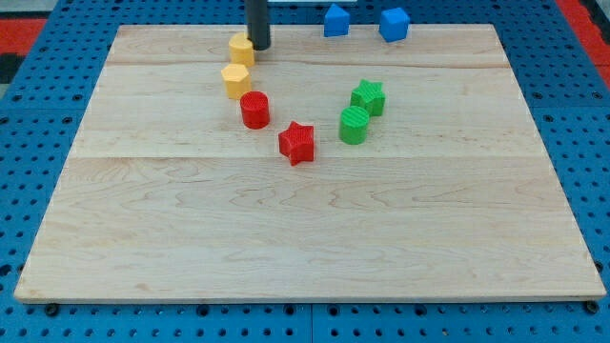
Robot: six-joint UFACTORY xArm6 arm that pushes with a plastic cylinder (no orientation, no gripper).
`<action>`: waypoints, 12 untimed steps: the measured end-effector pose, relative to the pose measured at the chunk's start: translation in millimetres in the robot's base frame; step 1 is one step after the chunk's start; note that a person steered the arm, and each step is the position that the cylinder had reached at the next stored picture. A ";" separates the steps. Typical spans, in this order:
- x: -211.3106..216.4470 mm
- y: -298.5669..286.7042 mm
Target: Push green star to the top centre of the board
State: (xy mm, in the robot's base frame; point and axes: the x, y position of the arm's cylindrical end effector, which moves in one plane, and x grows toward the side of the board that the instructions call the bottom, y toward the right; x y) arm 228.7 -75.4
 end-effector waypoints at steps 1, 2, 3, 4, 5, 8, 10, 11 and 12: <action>-30.4 -11.5; -35.6 0.7; -35.7 22.7; -35.0 46.4; -35.6 72.9; -0.9 159.2; 85.3 211.1; 126.0 198.8; 127.3 140.8</action>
State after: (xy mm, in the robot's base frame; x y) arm 356.1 65.5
